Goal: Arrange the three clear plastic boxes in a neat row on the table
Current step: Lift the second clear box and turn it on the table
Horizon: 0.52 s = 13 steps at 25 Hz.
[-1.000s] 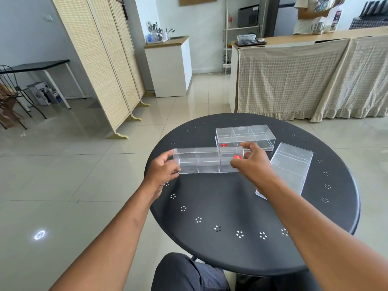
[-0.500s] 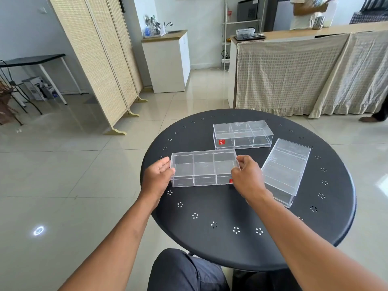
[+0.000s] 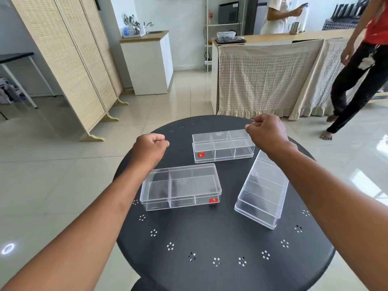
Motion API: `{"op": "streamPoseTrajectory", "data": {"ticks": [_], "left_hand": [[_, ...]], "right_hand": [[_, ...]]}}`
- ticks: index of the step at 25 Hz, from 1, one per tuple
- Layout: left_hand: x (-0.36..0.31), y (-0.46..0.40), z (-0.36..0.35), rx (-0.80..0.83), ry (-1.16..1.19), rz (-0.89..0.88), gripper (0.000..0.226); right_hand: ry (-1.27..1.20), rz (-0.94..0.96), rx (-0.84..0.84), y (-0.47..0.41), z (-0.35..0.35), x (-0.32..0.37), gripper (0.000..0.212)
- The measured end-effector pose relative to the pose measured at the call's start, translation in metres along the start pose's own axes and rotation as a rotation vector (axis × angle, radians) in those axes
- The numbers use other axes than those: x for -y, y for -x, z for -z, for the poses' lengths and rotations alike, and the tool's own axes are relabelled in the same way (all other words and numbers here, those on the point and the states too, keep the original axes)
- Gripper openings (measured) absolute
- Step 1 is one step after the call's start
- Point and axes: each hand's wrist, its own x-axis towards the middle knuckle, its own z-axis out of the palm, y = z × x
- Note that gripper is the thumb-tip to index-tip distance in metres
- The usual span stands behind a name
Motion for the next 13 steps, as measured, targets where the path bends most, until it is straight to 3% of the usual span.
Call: {"op": "streamPoseTrajectory", "data": {"ticks": [2,4,8,13], "left_hand": [[-0.011,-0.028,-0.028,0.072,0.051,0.072,0.020],[-0.017,-0.050,-0.056,0.146,0.084,0.171,0.019],[-0.013,-0.077,-0.092,0.302,0.010,0.363,0.036],[-0.008,-0.093,-0.110,0.382,-0.022,0.436,0.027]], "right_hand": [[0.091,-0.032,0.022,-0.032,0.004,-0.010,0.016],[0.163,-0.076,0.072,-0.062,-0.002,-0.022,0.022],[0.269,-0.193,0.233,-0.104,-0.022,-0.042,0.035],[0.114,-0.306,0.479,-0.121,-0.037,-0.046,0.030]]}}
